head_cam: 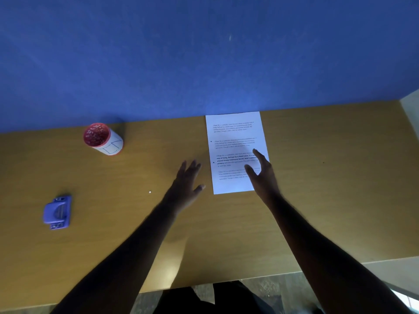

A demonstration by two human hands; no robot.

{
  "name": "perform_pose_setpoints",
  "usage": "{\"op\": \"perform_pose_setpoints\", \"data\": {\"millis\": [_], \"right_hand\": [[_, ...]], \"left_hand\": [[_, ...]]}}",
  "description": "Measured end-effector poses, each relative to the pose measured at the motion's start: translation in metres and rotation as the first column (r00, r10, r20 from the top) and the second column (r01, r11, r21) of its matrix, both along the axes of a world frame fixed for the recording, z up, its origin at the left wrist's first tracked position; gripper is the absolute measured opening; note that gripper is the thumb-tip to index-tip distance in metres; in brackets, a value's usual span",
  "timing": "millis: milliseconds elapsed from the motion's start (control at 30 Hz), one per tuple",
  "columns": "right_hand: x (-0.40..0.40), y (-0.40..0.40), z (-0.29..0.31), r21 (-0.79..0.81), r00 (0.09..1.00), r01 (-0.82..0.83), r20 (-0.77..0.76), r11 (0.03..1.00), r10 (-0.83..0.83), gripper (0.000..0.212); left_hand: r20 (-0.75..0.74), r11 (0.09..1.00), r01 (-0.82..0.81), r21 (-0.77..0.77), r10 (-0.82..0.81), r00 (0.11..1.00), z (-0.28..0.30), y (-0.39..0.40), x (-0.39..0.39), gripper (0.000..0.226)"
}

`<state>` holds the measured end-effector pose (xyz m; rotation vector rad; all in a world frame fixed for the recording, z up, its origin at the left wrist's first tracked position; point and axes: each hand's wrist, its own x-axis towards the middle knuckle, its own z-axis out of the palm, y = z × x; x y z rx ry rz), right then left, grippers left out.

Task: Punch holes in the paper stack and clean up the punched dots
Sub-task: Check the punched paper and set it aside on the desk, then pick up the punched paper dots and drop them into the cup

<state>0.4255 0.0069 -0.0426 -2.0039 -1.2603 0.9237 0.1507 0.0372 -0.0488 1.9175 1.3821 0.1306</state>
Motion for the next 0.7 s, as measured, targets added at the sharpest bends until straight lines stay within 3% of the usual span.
{"op": "perform_pose_setpoints", "data": {"millis": [200,433,700], "right_hand": [[-0.039,-0.018,-0.007,-0.014,0.981,-0.180,0.078,0.984,0.180,0.059],[-0.084,-0.038,-0.013,-0.035,0.864,-0.446,0.245,0.894,0.440,0.061],[-0.125,-0.054,-0.019,-0.087,0.812,-0.525,0.249,0.847,0.528,0.063]], "left_hand": [[-0.067,1.000,-0.001,0.024,0.002,0.998,-0.010,-0.033,-0.046,0.077],[-0.109,0.989,-0.115,0.089,0.125,0.986,-0.021,-0.061,-0.100,0.075],[-0.106,0.927,-0.238,0.290,0.278,0.955,-0.027,-0.086,-0.151,0.064]]}}
